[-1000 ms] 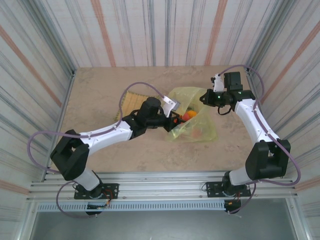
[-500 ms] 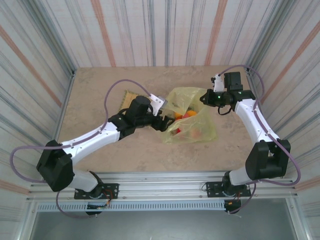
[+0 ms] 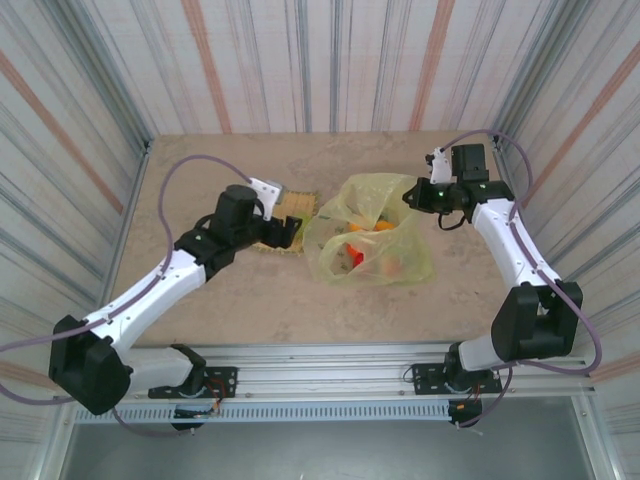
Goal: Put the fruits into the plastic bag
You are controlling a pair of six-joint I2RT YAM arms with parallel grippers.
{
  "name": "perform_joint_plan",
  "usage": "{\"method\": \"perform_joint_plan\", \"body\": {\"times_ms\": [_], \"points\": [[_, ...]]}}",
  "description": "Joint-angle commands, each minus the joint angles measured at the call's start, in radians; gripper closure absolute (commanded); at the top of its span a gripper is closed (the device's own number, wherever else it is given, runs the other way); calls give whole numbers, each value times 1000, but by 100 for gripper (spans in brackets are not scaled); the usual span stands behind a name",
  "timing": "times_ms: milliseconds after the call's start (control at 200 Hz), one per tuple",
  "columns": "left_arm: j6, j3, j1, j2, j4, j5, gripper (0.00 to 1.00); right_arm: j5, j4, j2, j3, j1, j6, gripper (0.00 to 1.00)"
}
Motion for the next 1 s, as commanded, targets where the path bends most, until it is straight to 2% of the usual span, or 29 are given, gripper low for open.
{"method": "perform_joint_plan", "body": {"times_ms": [0,205,551,701,992], "points": [[-8,-18,55,30,-84,15,12,20,-9,-38,-11,-18,-23,100],[44,23,56,173,-126,39,12,18,-7,-29,-10,-39,-19,100],[130,134,-19,427,-82,-9,9,9,-6,-22,-14,-43,-14,100],[155,195,-21,508,-86,-54,8,7,-9,-28,-18,-41,-14,100],[185,324,-19,634,-91,-54,8,4,-11,-32,-21,-41,-14,100]]}}
